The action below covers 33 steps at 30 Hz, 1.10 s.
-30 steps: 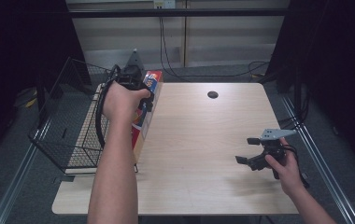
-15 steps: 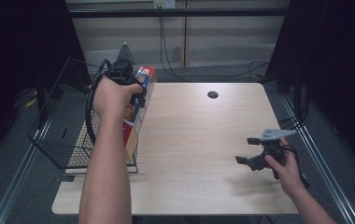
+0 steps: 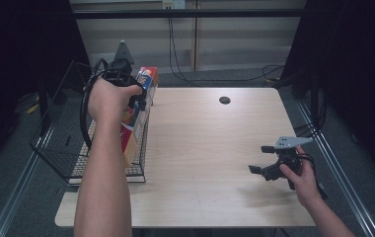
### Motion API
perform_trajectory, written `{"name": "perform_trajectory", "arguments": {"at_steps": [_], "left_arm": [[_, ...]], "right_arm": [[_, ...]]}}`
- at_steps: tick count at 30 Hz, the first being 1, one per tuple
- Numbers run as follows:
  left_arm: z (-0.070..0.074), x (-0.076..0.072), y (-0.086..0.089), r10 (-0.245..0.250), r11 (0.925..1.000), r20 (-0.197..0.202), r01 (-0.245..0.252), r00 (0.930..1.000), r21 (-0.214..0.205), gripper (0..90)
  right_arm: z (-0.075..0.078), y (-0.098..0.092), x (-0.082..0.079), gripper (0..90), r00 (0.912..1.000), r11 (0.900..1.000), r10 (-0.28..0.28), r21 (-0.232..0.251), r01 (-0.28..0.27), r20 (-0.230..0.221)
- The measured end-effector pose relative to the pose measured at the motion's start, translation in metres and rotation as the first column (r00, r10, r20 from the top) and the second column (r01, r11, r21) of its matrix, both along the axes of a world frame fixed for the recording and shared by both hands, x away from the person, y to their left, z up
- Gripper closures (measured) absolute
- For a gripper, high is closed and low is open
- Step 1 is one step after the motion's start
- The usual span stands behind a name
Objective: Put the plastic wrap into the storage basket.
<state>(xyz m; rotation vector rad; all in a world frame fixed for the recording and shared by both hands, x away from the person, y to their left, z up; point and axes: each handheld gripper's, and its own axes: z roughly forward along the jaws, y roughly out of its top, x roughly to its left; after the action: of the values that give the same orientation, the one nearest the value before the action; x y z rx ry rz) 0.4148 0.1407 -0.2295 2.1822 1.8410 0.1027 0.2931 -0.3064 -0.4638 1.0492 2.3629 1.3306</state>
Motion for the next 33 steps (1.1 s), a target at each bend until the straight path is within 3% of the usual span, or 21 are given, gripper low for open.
{"name": "perform_trajectory", "arguments": {"at_steps": [20, 33], "left_arm": [[0.012, -0.001, 0.031, 0.029, 0.9994, 0.014, -0.029, 0.9995, 0.016, 44.2], [0.016, -0.001, 0.048, 0.085, 0.9964, 0.024, -0.085, 0.9961, 0.006, 44.1]], "right_arm": [[0.000, 0.000, 0.000, 1.0, 1.0000, 1.0000, -0.002, -0.008, 0.002, 0.002], [-0.001, 0.002, 0.000, 1.0, 1.0000, 0.9999, 0.002, -0.014, -0.002, -0.004]]}}
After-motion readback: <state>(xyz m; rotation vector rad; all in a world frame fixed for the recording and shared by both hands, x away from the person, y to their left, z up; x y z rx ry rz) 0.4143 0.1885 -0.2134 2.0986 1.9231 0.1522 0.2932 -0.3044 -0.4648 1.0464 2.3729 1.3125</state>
